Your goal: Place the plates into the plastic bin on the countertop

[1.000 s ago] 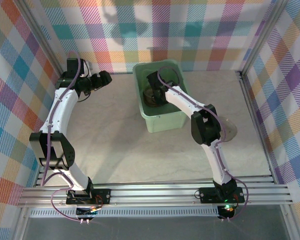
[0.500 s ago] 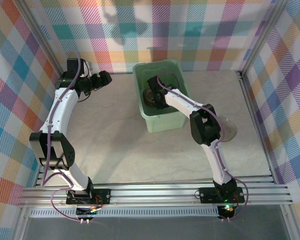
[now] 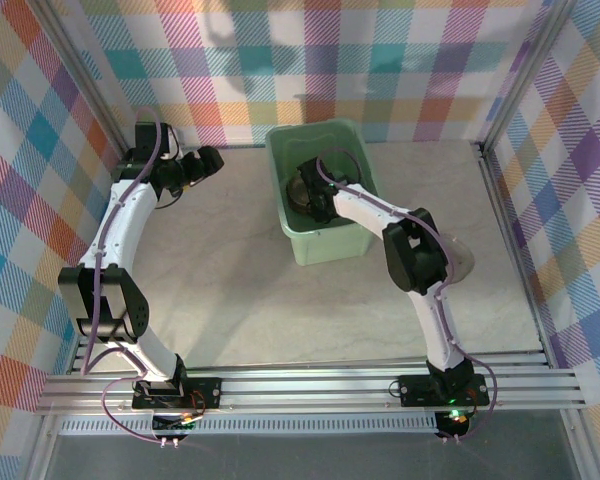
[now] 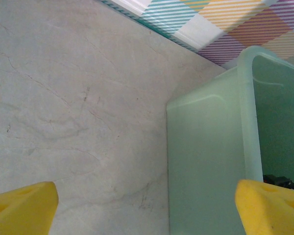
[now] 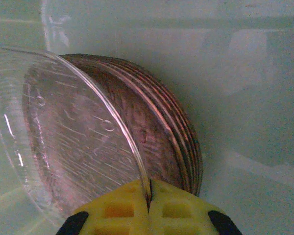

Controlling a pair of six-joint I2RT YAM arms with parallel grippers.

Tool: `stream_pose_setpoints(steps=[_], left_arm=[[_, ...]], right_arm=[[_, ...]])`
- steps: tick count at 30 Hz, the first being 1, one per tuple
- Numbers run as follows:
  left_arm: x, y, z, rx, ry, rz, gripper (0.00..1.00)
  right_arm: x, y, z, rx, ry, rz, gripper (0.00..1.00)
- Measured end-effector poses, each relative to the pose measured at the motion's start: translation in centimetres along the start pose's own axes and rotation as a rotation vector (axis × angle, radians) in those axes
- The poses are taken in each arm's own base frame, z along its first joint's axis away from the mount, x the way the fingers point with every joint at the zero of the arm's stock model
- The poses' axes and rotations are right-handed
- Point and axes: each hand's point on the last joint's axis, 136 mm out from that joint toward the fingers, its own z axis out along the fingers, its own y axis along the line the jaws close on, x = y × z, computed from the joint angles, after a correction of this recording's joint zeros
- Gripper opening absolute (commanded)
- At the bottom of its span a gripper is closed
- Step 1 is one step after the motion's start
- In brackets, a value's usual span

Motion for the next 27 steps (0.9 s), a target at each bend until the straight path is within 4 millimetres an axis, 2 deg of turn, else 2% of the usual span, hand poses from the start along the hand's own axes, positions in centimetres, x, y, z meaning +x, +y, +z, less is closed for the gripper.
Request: stream_pose_setpoints(steps=[11, 20, 27], left_arm=[[0.0, -0.2, 0.6, 0.014, 0.009, -0.006, 0.92], [-0.1, -0.1, 2.9, 0.008, 0.041, -0.02, 0.92], [-0.4, -0.4, 3.5, 0.013, 0.044, -0.02, 0.92]], right_arm=[[-0.4, 0.9, -1.0, -0.06, -0.003, 0.012, 0.0], [0.2, -0.3, -0.9, -0.007, 0.042, 0.008, 0.0], [0.4, -1.0, 0.1, 0.038, 0.06, 0.01, 0.01]])
